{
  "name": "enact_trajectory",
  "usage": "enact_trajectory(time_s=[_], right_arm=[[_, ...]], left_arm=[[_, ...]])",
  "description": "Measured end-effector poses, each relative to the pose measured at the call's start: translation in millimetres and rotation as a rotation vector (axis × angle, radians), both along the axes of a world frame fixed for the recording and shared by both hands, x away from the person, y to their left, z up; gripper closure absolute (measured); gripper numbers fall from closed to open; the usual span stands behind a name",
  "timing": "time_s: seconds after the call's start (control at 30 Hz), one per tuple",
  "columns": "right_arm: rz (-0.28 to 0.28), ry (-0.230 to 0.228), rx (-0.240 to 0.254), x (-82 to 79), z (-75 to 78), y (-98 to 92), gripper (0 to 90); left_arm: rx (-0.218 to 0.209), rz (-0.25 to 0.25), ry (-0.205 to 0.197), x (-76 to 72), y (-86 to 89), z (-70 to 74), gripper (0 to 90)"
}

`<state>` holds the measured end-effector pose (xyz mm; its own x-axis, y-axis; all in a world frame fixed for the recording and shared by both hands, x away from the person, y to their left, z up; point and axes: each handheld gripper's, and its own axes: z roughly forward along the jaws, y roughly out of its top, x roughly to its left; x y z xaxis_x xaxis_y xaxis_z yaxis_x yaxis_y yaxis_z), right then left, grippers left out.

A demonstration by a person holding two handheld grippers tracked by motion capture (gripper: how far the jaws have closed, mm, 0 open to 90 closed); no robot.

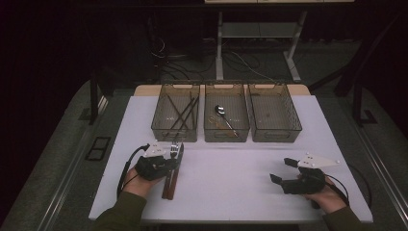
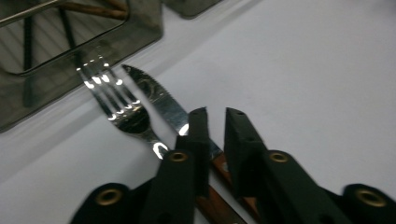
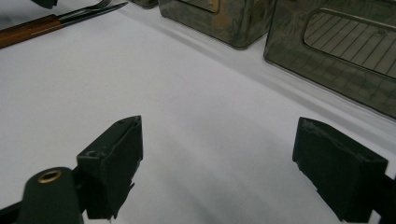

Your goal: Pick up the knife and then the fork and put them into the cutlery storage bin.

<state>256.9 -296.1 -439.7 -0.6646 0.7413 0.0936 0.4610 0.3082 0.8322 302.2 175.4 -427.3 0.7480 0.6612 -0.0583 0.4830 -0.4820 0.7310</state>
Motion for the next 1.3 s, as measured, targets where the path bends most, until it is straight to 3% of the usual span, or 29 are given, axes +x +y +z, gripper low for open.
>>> enact_trajectory(time_s=[0.07,0.13,0.23,0.37,0.7,1.0,1.3], right_arm=[[-0.001,-0.002,-0.004,-0.1,0.1,0.1,16.3],[0.001,-0.003,-0.003,-0.4,0.4,0.2,16.3],[0.001,-0.004,-0.007,-0.6,0.6,0.4,16.3],[0.001,-0.007,-0.008,-0.6,0.8,0.5,16.3],[0.001,-0.005,-0.009,-0.7,0.6,0.5,16.3],[0.001,-0.008,-0.008,-0.7,0.8,0.4,16.3],[0.003,-0.01,-0.008,-0.8,0.9,0.7,16.3]], left_arm=[[0.02,0.017,0.004,3.5,-0.6,-0.3,89.1],[0.023,0.024,0.02,5.9,-2.0,-2.1,89.1],[0.059,0.022,0.036,6.2,-5.5,-5.4,89.2],[0.074,0.03,0.022,6.8,-7.3,-6.5,89.2],[0.118,0.017,0.058,9.2,-10.3,-11.5,89.3],[0.095,-0.003,0.071,5.4,-16.3,-13.5,89.3],[0.081,-0.084,0.079,-0.6,-36.6,-14.0,89.3]])
